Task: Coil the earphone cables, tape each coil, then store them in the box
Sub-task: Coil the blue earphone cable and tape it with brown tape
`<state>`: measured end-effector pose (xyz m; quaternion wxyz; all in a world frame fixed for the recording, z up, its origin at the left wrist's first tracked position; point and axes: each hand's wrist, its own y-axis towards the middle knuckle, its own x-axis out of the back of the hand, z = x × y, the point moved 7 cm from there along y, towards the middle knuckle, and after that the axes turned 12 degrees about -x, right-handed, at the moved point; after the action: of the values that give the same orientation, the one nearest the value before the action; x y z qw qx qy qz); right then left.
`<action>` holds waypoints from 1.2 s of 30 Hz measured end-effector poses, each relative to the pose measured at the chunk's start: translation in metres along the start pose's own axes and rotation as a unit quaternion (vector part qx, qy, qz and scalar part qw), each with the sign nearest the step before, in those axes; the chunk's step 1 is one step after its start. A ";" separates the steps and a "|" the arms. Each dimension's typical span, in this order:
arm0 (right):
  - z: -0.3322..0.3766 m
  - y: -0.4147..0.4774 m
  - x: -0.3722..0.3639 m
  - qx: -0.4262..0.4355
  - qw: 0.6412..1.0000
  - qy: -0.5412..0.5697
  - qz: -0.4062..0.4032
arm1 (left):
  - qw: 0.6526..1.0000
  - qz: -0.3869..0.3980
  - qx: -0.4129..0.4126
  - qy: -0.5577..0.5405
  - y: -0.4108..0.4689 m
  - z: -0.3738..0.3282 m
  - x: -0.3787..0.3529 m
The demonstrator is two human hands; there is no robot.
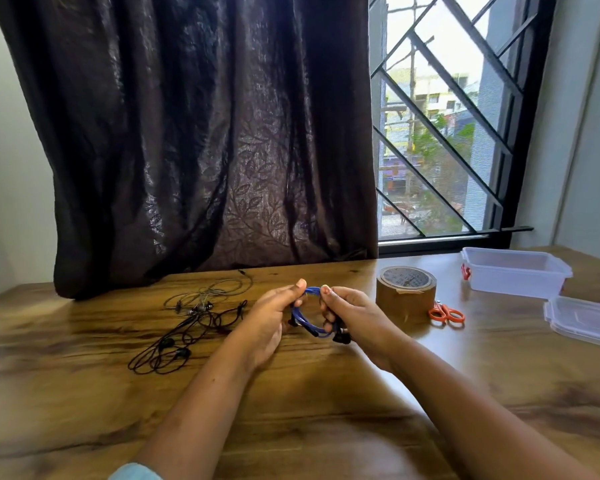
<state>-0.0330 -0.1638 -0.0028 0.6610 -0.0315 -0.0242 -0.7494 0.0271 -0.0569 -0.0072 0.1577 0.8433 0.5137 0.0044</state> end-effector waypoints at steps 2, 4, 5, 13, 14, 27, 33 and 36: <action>-0.001 0.000 0.004 -0.020 1.000 0.018 0.003 | 1.000 -0.002 -0.002 -0.007 0.000 0.001 -0.001; 0.002 -0.001 0.011 -0.020 0.999 0.050 -0.010 | 1.000 0.001 -0.009 -0.018 -0.001 -0.001 -0.002; 0.003 -0.001 0.015 -0.018 0.998 0.057 -0.025 | 1.000 0.006 -0.020 -0.015 -0.001 -0.004 -0.003; -0.001 0.001 0.017 -0.052 0.997 0.013 -0.049 | 0.989 0.074 -0.110 0.061 -0.011 -0.022 -0.015; -0.002 0.001 0.015 -0.059 0.998 0.002 -0.038 | 0.988 0.077 -0.114 0.064 -0.011 -0.023 -0.015; 0.008 -0.006 0.018 -0.024 0.998 -0.044 -0.049 | 0.983 0.073 -0.117 0.119 -0.009 -0.020 -0.016; 0.003 -0.003 0.017 -0.018 0.995 -0.080 -0.056 | 0.982 0.062 -0.106 0.142 -0.008 -0.018 -0.015; 0.004 -0.002 0.022 0.021 0.979 -0.168 -0.113 | 0.981 0.058 -0.101 0.155 -0.008 -0.015 -0.015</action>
<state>-0.0373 -0.1852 0.0034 0.5592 -0.1400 -0.1535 -0.8026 0.0109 -0.0631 0.0070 0.1596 0.8405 0.4793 0.1958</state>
